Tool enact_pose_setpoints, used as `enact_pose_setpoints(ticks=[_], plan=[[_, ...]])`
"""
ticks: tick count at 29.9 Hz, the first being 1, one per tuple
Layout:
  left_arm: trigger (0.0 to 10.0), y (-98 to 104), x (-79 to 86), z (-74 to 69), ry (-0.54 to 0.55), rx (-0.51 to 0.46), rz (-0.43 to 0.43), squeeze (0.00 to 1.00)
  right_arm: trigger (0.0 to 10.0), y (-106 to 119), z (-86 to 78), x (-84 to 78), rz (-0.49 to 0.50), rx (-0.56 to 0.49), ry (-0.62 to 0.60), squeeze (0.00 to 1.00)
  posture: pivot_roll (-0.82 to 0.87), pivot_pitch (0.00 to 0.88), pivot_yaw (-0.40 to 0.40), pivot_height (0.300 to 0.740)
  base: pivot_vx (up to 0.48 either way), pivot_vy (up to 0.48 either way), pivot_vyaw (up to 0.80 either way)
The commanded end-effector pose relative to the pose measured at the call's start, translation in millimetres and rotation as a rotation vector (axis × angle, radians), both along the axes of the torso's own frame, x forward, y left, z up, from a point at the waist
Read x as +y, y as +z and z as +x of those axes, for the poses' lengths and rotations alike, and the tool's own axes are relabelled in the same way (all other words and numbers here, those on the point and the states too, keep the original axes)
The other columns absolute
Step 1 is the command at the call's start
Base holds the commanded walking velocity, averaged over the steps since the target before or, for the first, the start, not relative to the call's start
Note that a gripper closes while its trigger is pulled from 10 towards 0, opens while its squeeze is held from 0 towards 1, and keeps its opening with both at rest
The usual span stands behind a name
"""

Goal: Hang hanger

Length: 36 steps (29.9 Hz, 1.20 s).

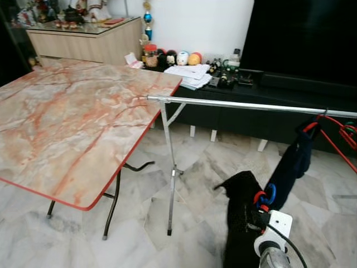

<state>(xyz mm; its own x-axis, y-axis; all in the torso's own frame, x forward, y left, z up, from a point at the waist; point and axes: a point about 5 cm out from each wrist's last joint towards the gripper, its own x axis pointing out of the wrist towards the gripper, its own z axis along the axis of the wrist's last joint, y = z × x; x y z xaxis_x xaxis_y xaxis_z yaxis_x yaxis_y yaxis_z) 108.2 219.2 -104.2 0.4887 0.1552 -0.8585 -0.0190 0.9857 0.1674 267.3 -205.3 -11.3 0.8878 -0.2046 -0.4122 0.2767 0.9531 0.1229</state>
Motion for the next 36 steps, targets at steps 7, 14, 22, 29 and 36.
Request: enact_pose_setpoints(ticks=[7, 14, 22, 29, 36], plan=[[10.0, -0.6, 1.1, -3.1, 0.002, 0.007, -0.007, 0.00, 10.0, 5.2, 4.9, -3.2, -0.007, -0.023, -0.017, 0.00, 0.15, 0.000, 0.043, 0.740, 0.000, 0.000, 0.00], [10.0, -0.6, 1.2, -3.1, 0.001, 0.008, -0.006, 0.00, 10.0, 4.9, 4.8, -2.4, -0.010, -0.020, -0.013, 0.00, 0.15, 0.000, 0.041, 0.740, -0.261, 0.000, 0.00], [10.0, -0.7, 1.0, -3.2, -0.002, 0.010, -0.001, 0.00, 10.0, 4.7, 5.1, -2.0, -0.010, -0.018, -0.010, 0.00, 0.15, 0.000, 0.040, 0.740, -0.301, 0.000, 0.00], [10.0, -0.8, 0.8, -3.1, 0.002, 0.012, 0.001, 0.00, 10.0, 5.0, 5.9, -1.7, -0.010, -0.017, -0.008, 0.00, 0.16, 0.000, 0.038, 0.740, -0.041, 0.000, 0.00], [10.0, -1.0, -0.2, -3.1, 0.018, 0.009, -0.002, 0.00, 10.0, 6.2, 7.9, -2.1, -0.014, -0.016, -0.002, 0.00, 0.16, 0.000, 0.031, 0.740, 0.000, 0.000, 0.00]])
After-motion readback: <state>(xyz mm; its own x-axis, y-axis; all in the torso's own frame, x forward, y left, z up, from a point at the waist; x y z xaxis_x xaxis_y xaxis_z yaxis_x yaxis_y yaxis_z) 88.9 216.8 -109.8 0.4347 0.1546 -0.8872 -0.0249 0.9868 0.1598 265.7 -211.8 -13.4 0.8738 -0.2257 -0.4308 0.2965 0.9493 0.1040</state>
